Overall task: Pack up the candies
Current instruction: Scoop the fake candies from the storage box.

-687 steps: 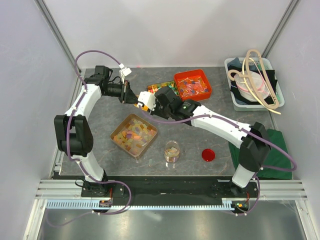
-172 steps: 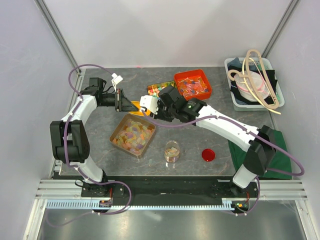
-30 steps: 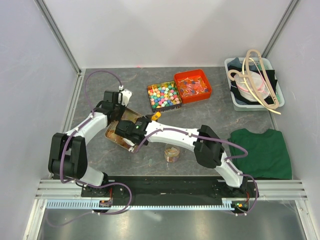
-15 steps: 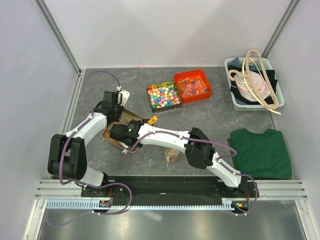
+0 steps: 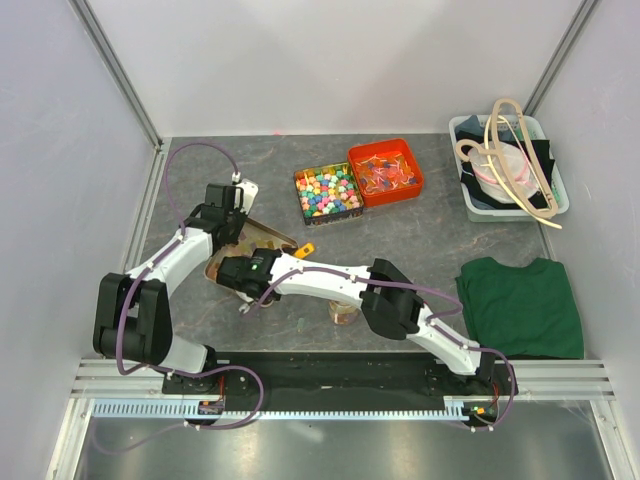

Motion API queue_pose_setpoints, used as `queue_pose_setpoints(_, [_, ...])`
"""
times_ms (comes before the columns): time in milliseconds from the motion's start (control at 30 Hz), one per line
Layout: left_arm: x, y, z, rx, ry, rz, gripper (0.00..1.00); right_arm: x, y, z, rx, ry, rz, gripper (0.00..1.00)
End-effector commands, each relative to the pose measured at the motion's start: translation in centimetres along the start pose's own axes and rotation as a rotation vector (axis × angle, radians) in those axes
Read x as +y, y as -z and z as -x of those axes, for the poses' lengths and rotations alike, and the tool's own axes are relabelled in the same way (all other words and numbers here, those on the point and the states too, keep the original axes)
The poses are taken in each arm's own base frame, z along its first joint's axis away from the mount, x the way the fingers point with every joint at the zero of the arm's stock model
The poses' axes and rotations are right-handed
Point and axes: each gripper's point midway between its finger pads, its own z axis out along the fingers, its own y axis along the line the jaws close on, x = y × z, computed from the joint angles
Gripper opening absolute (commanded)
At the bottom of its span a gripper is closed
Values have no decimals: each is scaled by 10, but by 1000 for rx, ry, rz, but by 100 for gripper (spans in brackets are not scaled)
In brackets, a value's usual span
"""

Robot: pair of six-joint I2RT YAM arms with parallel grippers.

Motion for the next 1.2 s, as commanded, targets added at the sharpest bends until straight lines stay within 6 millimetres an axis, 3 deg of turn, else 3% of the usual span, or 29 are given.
queue_pose_setpoints(0, [9, 7, 44, -164, 99, 35, 2, 8, 1, 35, -120, -108, 51, 0])
queue_pose_setpoints(267, [9, 5, 41, -150, 100, 37, 2, 12, -2, 67, -228, -280, 90, 0])
queue_pose_setpoints(633, [8, 1, 38, -136, 99, 38, 2, -5, 1, 85, -301, -489, 40, 0])
queue_pose_setpoints(1033, [6, -3, 34, -119, 101, 38, 2, -10, 4, 129, -380, -490, -30, 0])
queue_pose_setpoints(1167, [6, -2, 34, -120, 101, 33, 2, -16, 2, 131, -380, -547, -77, 0])
